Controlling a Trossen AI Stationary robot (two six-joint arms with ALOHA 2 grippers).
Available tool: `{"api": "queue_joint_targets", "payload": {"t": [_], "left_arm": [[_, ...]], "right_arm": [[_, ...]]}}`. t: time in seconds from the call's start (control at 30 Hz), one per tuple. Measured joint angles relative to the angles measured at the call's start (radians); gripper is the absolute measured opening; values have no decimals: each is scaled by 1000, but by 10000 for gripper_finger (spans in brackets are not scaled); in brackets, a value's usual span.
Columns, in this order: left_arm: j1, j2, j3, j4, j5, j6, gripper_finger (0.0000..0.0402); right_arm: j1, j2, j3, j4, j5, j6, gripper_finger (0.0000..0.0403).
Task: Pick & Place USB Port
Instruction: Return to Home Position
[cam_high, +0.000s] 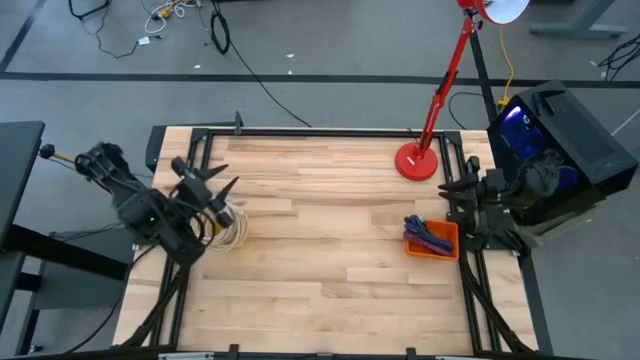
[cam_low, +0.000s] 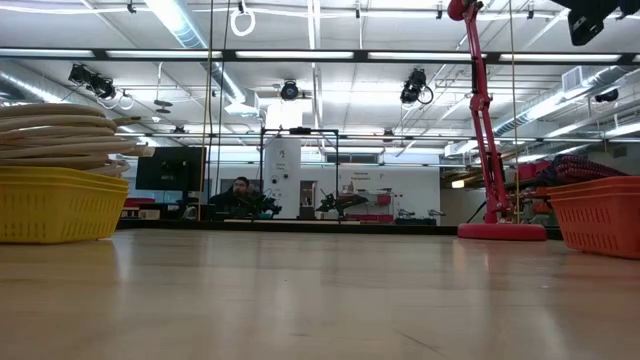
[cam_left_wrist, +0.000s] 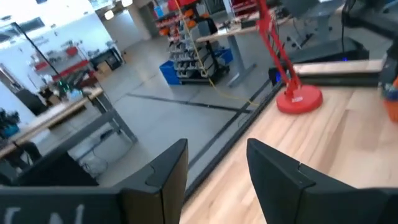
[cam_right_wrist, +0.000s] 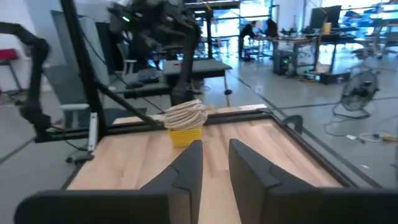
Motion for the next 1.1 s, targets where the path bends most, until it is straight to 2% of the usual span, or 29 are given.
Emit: {"api": "queue_joint_targets", "payload": {"t": [0.1, 0.27, 0.4, 0.53, 0.63, 0.9, 1.1], "left_arm": [[0, -89, -150, 114, 16, 3, 170], [1, -234, -389, 308, -12, 15, 170], [0, -324, -530, 460, -56, 31, 170], [1, -374, -613, 574, -123, 69, 170], [1, -396, -652, 599, -143, 47, 170], [1, -407, -745, 606, -143, -98, 170], [-4, -408, -833, 708, -142, -126, 170]], "right_arm": [[0, -39, -24, -3, -12, -3, 80], [0, -100, -90, 37, 58, -19, 80], [0, -128, -158, 177, 59, -80, 80], [-1, -123, -236, 384, 55, -204, 80], [-1, -122, -292, 476, 11, -233, 80], [-1, -122, -465, 580, -23, -112, 80], [-1, -122, -589, 732, -22, -93, 80]]}}
